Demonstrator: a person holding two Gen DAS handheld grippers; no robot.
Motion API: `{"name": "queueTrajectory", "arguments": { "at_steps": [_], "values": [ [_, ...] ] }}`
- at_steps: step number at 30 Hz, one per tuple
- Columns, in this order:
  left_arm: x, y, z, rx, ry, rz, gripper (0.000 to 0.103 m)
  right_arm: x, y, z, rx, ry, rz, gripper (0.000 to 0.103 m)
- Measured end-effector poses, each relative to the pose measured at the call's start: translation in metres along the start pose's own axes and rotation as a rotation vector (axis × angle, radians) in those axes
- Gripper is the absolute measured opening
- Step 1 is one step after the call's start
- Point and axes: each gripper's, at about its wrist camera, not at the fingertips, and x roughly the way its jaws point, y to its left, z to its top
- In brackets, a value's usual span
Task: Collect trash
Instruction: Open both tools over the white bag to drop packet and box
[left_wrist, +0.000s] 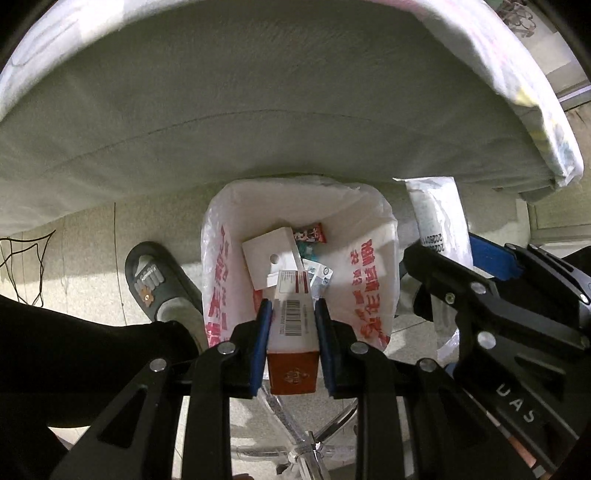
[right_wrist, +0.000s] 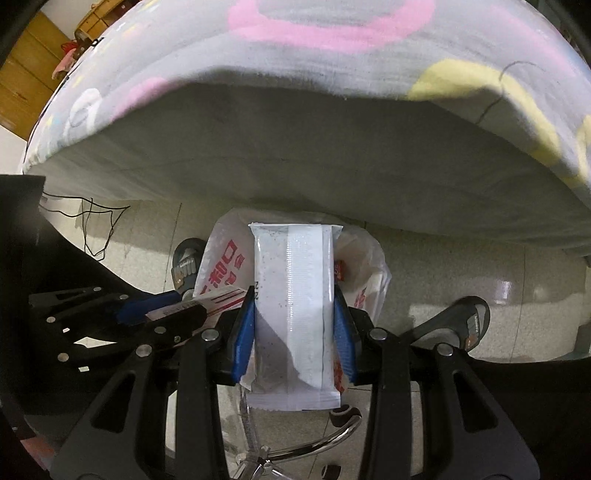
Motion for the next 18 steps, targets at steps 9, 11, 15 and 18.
{"name": "queueTrajectory", "arguments": {
  "at_steps": [9, 11, 15, 18],
  "values": [
    [-0.004, -0.004, 0.001, 0.009, -0.001, 0.017, 0.076, 0.006, -0.011, 0.001, 0.063, 0.019, 0.008, 0.062],
    [-0.006, -0.002, 0.000, 0.005, -0.006, 0.013, 0.080, 0.003, -0.016, 0.001, 0.081, 0.011, 0.003, 0.073],
    [-0.009, 0.002, 0.001, -0.017, -0.022, 0.012, 0.083, -0.004, -0.027, -0.001, 0.136, -0.010, 0.018, 0.076],
    [-0.010, 0.004, 0.000, -0.023, -0.032, 0.014, 0.084, -0.008, -0.037, -0.004, 0.182, -0.024, 0.028, 0.081]
  ]
}}
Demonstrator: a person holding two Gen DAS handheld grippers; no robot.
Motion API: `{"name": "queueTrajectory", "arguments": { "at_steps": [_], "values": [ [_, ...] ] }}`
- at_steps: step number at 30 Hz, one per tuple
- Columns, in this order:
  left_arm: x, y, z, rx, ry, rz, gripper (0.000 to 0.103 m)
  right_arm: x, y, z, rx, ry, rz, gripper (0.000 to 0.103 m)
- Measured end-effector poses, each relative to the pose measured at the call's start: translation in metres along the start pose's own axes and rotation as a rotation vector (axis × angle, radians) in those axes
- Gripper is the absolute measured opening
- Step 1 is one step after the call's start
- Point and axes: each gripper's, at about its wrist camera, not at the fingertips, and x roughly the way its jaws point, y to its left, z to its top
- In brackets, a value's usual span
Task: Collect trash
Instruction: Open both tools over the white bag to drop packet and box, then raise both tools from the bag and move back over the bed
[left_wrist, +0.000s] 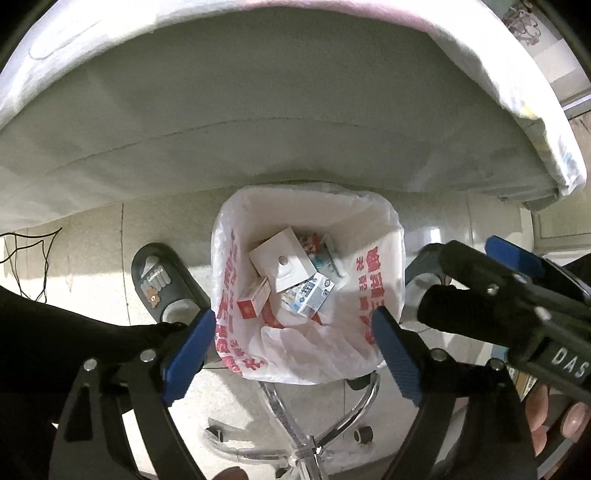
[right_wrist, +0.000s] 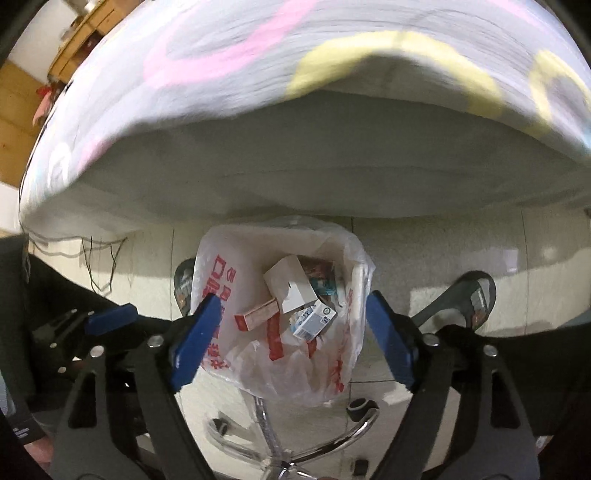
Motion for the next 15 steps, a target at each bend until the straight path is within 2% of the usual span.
{"name": "queueTrajectory", "arguments": {
  "at_steps": [15],
  "values": [
    [-0.0024, 0.0006, 0.0017, -0.011, -0.028, -0.011, 0.084, -0.0047, -0.0091, -0.0042, 0.022, -0.018, 0.014, 0.081]
  ]
}}
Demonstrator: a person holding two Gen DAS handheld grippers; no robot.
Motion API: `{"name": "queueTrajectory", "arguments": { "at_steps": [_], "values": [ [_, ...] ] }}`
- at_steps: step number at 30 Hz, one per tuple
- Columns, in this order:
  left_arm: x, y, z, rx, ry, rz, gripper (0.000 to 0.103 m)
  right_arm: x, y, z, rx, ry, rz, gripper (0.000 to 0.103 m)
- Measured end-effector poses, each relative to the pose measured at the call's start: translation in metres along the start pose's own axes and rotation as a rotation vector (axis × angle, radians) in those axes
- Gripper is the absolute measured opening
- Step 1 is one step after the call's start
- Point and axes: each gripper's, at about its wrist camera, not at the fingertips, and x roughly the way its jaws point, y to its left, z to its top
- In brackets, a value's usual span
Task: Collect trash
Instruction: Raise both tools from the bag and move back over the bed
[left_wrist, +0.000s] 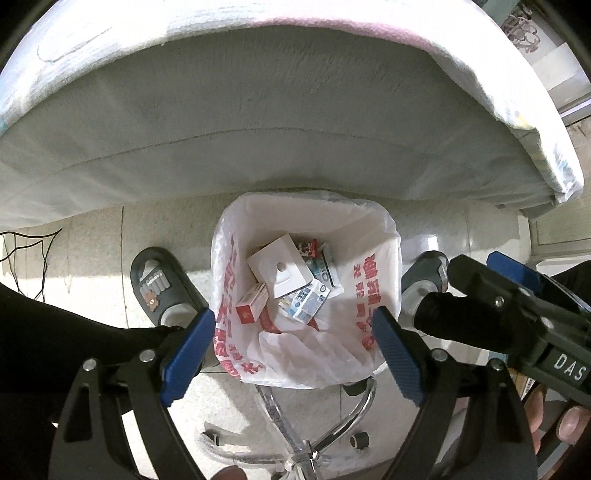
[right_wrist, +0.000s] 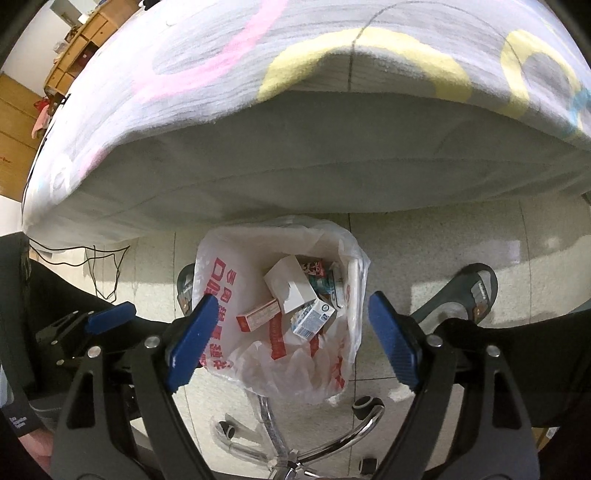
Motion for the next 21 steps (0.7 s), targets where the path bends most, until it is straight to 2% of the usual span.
{"name": "queueTrajectory", "arguments": {
  "at_steps": [11, 18, 21],
  "values": [
    [-0.017, -0.003, 0.001, -0.005, -0.081, -0.047, 0.084, -0.026, -0.002, 0.000, 0.007, -0.085, 0.069, 0.082],
    [-0.059, -0.004, -0.002, 0.006, -0.235, -0.038, 0.088, -0.066, 0.006, -0.003, -0.062, -0.227, 0.143, 0.088],
    [-0.072, -0.004, -0.004, 0.013, -0.274, -0.049, 0.090, -0.082, 0.010, -0.003, -0.087, -0.276, 0.163, 0.089]
  ]
}}
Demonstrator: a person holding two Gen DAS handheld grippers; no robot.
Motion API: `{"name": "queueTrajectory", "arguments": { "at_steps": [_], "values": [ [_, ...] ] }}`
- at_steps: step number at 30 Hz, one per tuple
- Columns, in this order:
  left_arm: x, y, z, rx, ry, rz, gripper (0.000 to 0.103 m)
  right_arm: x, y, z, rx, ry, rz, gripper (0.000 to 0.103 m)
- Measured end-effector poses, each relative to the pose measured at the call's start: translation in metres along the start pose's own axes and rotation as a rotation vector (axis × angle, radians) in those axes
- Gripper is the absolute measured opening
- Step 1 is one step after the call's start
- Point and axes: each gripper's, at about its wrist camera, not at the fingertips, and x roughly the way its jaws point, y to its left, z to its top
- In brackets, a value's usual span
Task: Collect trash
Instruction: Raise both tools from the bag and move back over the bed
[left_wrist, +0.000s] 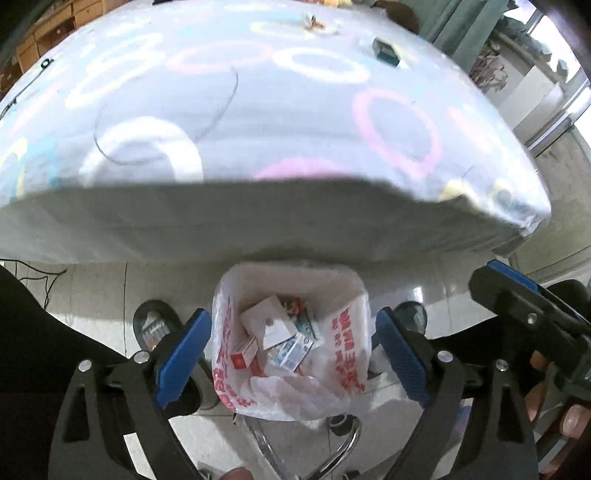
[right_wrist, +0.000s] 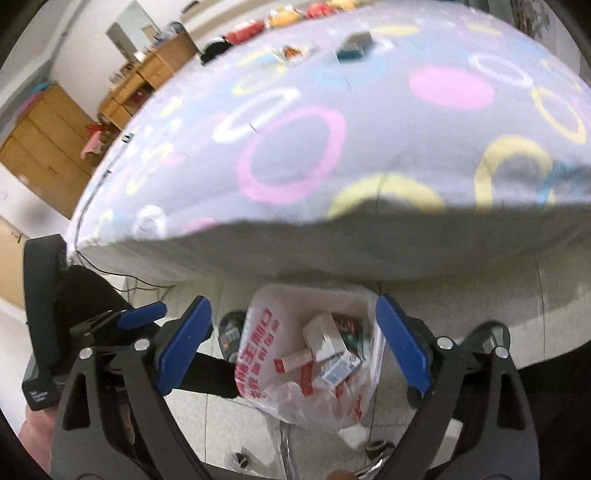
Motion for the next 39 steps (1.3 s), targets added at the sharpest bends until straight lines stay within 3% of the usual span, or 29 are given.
{"name": "queueTrajectory", "arguments": {
  "at_steps": [3, 11, 18, 24, 33, 39],
  "values": [
    [-0.017, -0.002, 0.002, 0.008, -0.053, -0.002, 0.091, -0.021, 0.009, 0.006, -0.031, -0.072, 0.001, 0.097],
    [-0.073, -0.004, 0.015, -0.005, -0.191, -0.031, 0.095, -0.075, 0.015, 0.028, -0.066, -0.233, -0.024, 0.097],
    [-0.120, -0.017, 0.042, 0.069, -0.287, 0.031, 0.095, -0.126, 0.022, 0.048, -0.052, -0.383, -0.056, 0.097],
    [-0.146, -0.020, 0.068, 0.073, -0.360, 0.026, 0.095, -0.162, 0.033, 0.076, -0.078, -0.477, -0.079, 0.097],
    [-0.158, -0.025, 0.128, 0.076, -0.410, 0.008, 0.095, -0.175, 0.035, 0.133, -0.070, -0.495, -0.151, 0.097],
    [-0.141, -0.021, 0.200, 0.076, -0.381, 0.020, 0.095, -0.150, 0.029, 0.196, -0.061, -0.403, -0.213, 0.097]
  ]
}}
